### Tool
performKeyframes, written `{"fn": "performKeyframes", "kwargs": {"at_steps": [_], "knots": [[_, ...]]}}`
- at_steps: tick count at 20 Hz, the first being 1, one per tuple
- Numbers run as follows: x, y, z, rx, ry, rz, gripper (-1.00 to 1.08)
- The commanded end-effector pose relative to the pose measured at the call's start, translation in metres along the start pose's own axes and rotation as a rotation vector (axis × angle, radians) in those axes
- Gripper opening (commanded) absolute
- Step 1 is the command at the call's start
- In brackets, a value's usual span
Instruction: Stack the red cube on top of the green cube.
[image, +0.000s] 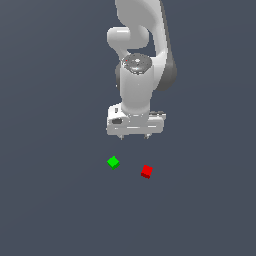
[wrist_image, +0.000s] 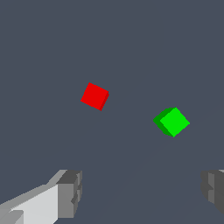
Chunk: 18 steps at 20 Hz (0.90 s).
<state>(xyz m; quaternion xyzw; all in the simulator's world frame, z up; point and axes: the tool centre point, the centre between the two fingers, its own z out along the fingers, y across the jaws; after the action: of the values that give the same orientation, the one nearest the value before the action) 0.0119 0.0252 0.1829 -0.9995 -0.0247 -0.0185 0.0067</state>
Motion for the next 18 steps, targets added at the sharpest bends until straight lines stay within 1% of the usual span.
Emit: {"fn": "performKeyframes", "kwargs": {"at_steps": [1,10,18], "knots": [[0.000,0.000,0.000,0.000,0.000,0.000,1.00],[0.006,-0.007,0.011,-0.002,-0.003,0.040,1.00],[0.023,-0.023,0.039,-0.008,-0.011,0.148,1.00]]}}
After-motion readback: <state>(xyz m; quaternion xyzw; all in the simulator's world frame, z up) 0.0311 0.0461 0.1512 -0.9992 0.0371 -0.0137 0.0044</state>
